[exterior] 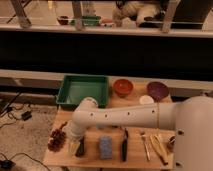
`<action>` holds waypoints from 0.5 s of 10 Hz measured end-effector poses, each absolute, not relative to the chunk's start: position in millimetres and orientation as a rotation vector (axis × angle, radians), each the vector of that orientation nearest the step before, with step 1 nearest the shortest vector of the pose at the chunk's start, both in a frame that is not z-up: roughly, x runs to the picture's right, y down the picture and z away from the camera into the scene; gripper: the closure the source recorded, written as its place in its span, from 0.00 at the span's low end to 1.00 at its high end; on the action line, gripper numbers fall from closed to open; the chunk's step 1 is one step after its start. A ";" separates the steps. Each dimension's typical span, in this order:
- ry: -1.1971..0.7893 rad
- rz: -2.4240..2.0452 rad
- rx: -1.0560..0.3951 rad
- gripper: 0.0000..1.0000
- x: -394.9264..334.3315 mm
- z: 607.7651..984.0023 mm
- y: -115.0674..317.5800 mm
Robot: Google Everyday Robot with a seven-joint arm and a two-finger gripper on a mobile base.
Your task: Place grapes in table surface
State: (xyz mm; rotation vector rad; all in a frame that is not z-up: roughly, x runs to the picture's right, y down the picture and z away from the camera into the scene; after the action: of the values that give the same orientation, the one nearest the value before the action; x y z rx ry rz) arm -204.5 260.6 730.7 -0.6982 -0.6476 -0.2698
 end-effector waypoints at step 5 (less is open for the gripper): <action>-0.685 -0.288 -0.685 0.20 -237.7 750.7 254.8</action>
State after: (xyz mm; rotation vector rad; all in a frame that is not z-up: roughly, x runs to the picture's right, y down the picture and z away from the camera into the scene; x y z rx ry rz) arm -237.7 254.8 750.7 -0.6847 -0.6849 -0.2882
